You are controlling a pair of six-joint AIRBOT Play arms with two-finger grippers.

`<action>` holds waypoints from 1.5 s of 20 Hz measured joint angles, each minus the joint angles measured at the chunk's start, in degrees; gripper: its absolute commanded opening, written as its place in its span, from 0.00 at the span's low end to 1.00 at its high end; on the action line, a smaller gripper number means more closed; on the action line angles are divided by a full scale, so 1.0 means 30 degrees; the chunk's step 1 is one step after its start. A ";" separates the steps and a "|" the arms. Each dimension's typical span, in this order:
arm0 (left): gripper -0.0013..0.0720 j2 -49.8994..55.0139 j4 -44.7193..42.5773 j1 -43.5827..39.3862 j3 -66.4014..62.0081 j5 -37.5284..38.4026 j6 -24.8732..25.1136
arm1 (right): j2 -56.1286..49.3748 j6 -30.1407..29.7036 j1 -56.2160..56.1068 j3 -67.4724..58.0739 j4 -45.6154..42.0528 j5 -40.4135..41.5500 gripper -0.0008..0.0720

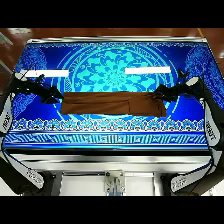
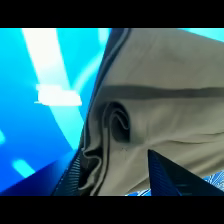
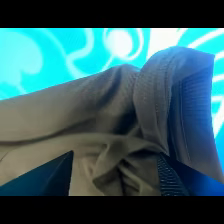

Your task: Fold the shirts.

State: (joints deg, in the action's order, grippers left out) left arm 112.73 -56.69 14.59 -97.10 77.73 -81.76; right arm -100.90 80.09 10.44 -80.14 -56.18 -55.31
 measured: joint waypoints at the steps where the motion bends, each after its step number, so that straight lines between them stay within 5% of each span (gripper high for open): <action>1: 0.70 -0.0007 -0.0044 0.0058 -0.0452 0.0240 -0.0044 | 0.0248 -0.0262 0.0219 -0.0015 -0.0372 -0.0408 0.92; 6: 0.69 -0.0612 -0.0066 0.0102 -0.2259 0.1530 -0.0058 | 0.0590 -0.0561 0.1785 -0.0073 -0.1756 -0.2761 0.94; 14: 0.69 -0.1574 0.0117 -0.0124 -0.2783 0.3512 -0.0095 | -0.1880 -0.1588 0.2200 -0.0095 0.1319 -0.4131 0.94; 15: 0.69 -0.1603 0.0138 -0.0219 -0.2790 0.3679 -0.0095 | -0.2186 -0.1588 0.2120 -0.0138 0.1778 -0.4277 0.89; 17: 0.69 -0.1654 0.0401 -0.0379 -0.2812 0.3912 -0.0095 | -0.2623 -0.1727 0.1953 -0.0117 0.2215 -0.4291 0.35; 19: 0.64 -0.1668 0.0685 -0.0612 -0.2812 0.4058 -0.0095 | -0.2754 -0.1829 0.1923 -0.0051 0.2361 -0.4248 0.09; 23: 0.27 -0.1654 0.1428 -0.1275 -0.2812 0.3927 -0.0095 | -0.1821 -0.2237 0.2091 -0.0095 0.2994 -0.4306 0.09; 25: 0.27 -0.1559 0.2113 -0.1916 -0.2812 0.3359 -0.0087 | -0.0918 -0.2273 0.2157 -0.0109 0.3177 -0.4401 0.09; 30: 0.07 -0.0678 0.4131 -0.4976 -0.2812 0.1188 0.0066 | 0.1727 -0.1894 0.2215 -0.0117 0.3315 -0.5246 0.09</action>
State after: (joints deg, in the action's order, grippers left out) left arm 110.69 -44.29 -0.34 -105.54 81.30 -81.56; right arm -95.72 74.41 17.08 -80.49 -46.24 -71.05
